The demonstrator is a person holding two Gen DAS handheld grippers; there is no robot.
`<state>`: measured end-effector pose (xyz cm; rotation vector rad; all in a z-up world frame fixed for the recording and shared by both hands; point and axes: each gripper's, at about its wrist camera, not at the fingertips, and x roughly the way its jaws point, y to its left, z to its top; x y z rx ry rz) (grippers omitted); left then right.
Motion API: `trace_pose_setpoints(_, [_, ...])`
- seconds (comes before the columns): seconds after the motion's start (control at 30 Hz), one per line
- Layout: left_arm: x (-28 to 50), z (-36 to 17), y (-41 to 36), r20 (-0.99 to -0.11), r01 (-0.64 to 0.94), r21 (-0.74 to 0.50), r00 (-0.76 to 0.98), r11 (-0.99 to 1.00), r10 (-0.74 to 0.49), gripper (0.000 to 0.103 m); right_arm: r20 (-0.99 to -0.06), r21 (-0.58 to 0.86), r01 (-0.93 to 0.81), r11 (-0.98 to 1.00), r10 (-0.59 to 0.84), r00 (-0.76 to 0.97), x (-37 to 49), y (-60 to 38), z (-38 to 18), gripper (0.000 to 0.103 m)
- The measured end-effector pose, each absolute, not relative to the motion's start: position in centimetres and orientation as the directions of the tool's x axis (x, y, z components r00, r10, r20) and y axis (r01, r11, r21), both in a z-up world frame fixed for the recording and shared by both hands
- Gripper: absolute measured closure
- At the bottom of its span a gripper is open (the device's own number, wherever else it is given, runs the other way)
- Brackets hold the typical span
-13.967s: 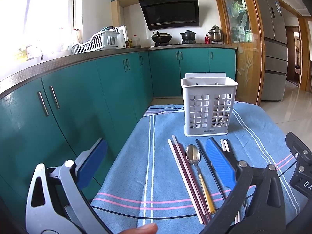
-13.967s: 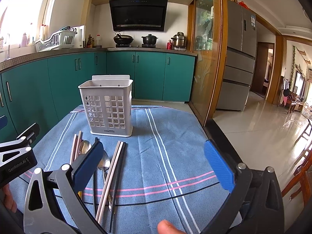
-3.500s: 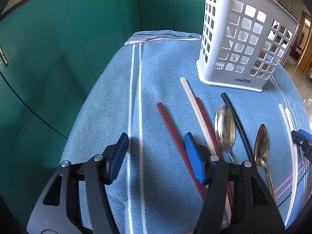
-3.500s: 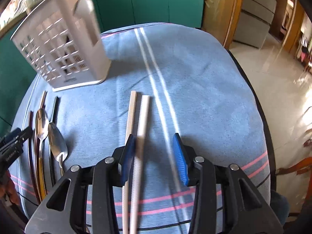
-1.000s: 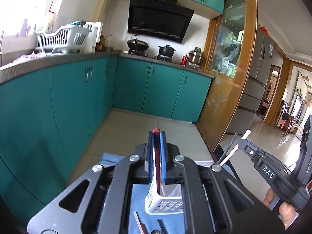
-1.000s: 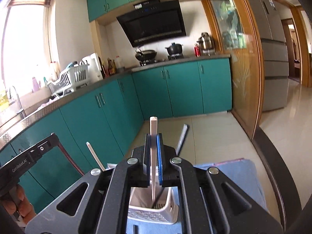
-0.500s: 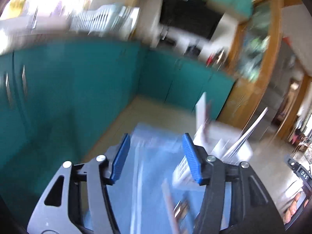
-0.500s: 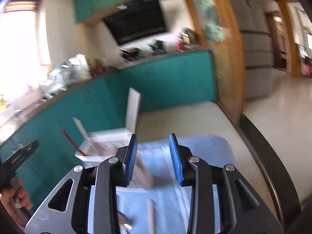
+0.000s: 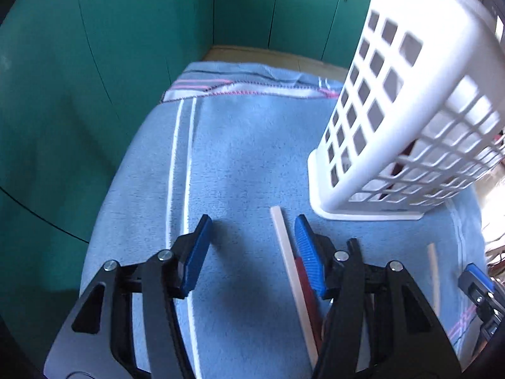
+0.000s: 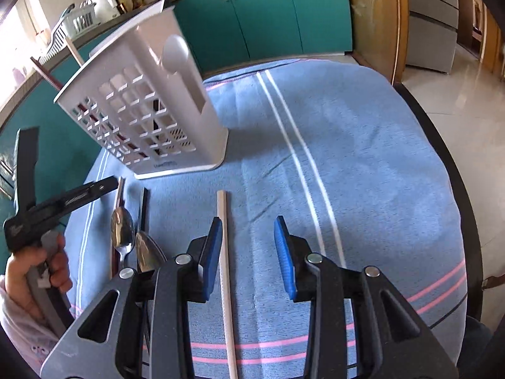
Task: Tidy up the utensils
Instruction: 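Close the right tool on the other wooden chopstick while the left tool grasps a white chopstick, then lift both chopsticks over the white holder and lower them into it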
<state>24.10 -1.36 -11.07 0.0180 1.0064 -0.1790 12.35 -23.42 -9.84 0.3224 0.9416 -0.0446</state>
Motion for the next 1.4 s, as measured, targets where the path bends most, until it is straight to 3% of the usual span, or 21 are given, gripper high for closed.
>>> trace_pose_setpoints(0.17, [23.0,-11.0,-0.3,-0.847,0.159,-0.043,0.517,0.986,-0.121,0.069,-0.813,0.228,0.175,0.958,0.089,0.575,13.1,-23.1,-10.3,0.069])
trace_pose_setpoints(0.3, [22.4,-10.7,1.2,-0.849,0.147,-0.047,0.515,0.988,-0.117,0.068,-0.823,0.198,0.147,0.969,0.083,0.562,13.8,-22.6,-10.2,0.069])
trace_pose_setpoints(0.37, [22.6,-10.7,1.5,-0.851,0.136,-0.043,0.515,0.990,-0.107,0.060,-0.835,0.172,0.129,0.977,0.075,0.545,14.7,-21.8,-10.5,0.069])
trace_pose_setpoints(0.6, [22.7,-11.1,0.2,-0.855,0.162,0.010,0.514,0.987,-0.076,0.057,-0.872,0.035,0.114,0.993,-0.026,0.489,17.3,-19.9,-11.7,0.069])
trace_pose_setpoints(0.83, [22.6,-11.1,-0.3,-0.861,0.175,0.016,0.503,0.984,-0.076,0.056,-0.878,-0.003,0.083,0.997,-0.042,0.477,17.5,-19.6,-11.6,0.077])
trace_pose_setpoints(0.9, [22.7,-11.2,-0.4,-0.862,0.174,0.017,0.501,0.985,-0.073,0.056,-0.878,0.003,0.074,0.997,-0.033,0.477,17.4,-19.5,-11.5,0.087])
trace_pose_setpoints(1.0, [22.5,-11.0,-0.6,-0.861,0.191,0.004,0.500,0.982,-0.094,0.068,-0.879,0.014,0.066,0.998,-0.019,0.476,16.9,-19.1,-11.3,0.096])
trace_pose_setpoints(1.03, [22.4,-11.0,-0.6,-0.860,0.202,-0.002,0.500,0.979,-0.105,0.084,-0.878,0.040,0.061,0.997,0.006,0.478,16.7,-19.2,-11.3,0.096])
trace_pose_setpoints(1.07, [22.1,-10.9,-0.6,-0.861,0.210,-0.015,0.495,0.978,-0.119,0.089,-0.877,0.052,0.061,0.997,0.017,0.480,16.6,-19.3,-11.2,0.096])
trace_pose_setpoints(1.4, [18.0,-5.2,-0.1,-0.770,0.257,-0.089,0.594,0.962,-0.230,0.097,-0.778,0.111,0.045,0.993,0.059,0.625,11.9,-20.5,-3.5,0.096])
